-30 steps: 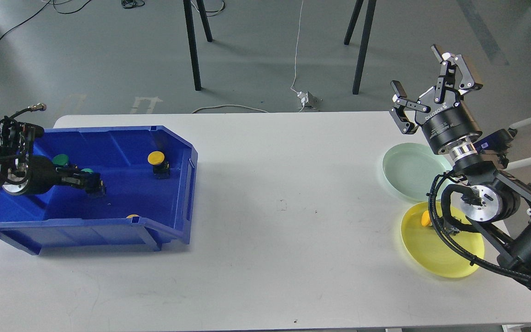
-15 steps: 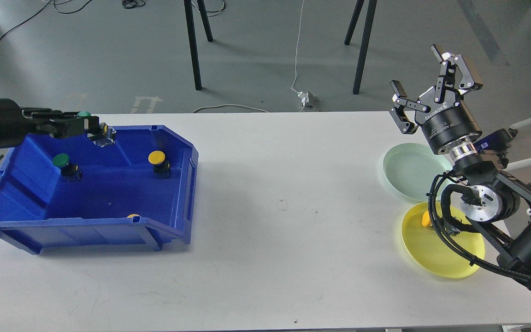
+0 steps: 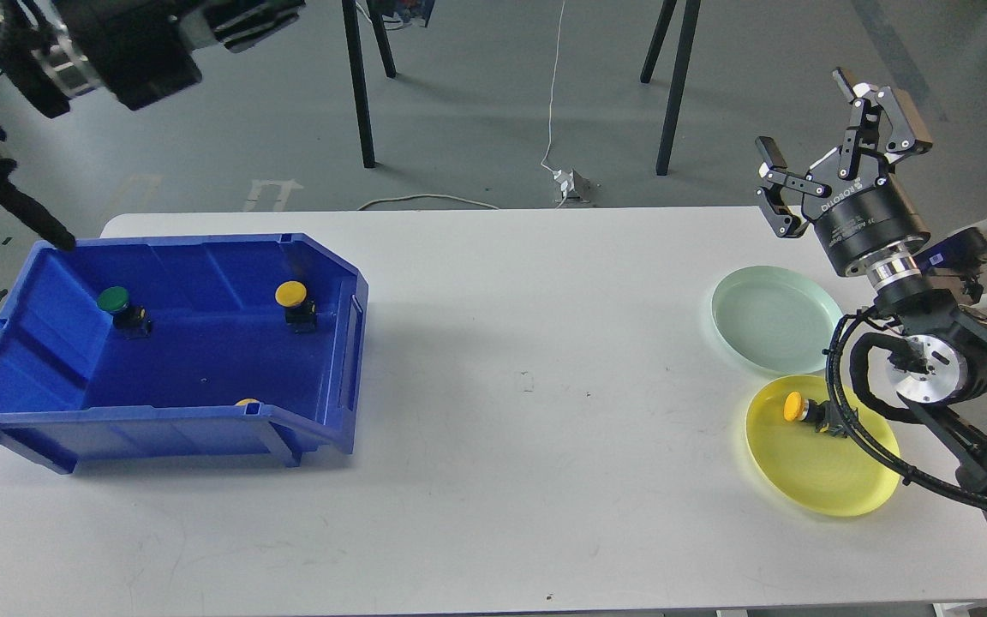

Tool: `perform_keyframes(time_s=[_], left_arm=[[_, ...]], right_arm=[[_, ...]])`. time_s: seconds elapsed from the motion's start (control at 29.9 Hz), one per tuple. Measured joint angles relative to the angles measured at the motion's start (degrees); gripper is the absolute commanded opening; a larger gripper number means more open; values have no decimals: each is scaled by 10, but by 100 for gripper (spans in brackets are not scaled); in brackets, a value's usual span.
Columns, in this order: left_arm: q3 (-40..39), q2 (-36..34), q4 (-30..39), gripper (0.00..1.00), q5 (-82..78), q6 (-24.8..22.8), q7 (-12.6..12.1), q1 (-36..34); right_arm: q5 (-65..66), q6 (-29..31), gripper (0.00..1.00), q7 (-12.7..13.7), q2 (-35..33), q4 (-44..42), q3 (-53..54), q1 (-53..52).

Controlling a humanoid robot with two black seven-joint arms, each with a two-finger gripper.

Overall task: Pass button and place on color plate
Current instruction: 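Lift the green button and raise it toward the right gripper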

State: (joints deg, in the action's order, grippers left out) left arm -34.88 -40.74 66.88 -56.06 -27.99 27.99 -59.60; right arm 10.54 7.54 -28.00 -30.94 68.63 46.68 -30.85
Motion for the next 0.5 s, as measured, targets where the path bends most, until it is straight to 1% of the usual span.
perform_keyframes(time_s=[0.13,0.27,0.37,0.5], left_arm=[[-1,131,-87,30,3,0,0,-9],[-1,224,-151,31,2,0,0,-22],[2,268,-190,32,-2,0,0,-20],[30,296,-226,32,-4,0,0,-5]], right_arm=[[0,2,96,0,-12,1,-2,-1],[2,10,96,0,-20,1,-4,-2],[6,14,96,0,-21,1,-4,-4],[13,15,96,0,-19,11,-13,-8]])
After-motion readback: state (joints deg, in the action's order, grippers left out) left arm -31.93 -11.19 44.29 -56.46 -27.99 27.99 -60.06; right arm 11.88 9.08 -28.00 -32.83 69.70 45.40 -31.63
